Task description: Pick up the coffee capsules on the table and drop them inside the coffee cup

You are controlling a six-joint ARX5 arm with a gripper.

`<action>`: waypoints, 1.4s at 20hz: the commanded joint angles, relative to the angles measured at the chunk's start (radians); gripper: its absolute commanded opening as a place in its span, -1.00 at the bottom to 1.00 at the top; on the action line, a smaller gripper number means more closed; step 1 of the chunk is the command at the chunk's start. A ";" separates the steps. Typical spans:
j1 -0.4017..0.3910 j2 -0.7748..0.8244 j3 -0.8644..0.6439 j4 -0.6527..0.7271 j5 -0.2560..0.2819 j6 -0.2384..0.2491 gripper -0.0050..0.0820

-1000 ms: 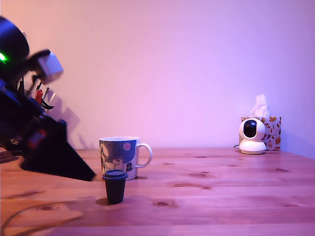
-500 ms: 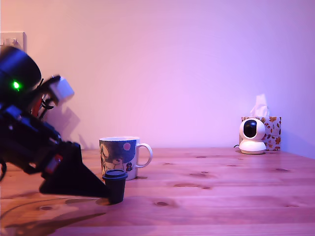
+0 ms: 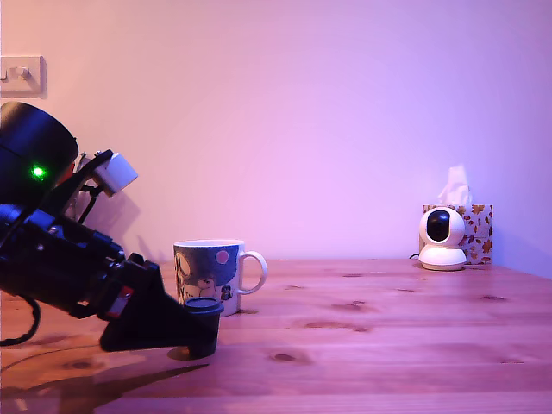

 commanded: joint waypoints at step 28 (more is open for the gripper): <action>-0.008 0.068 0.051 0.102 0.026 -0.036 -0.44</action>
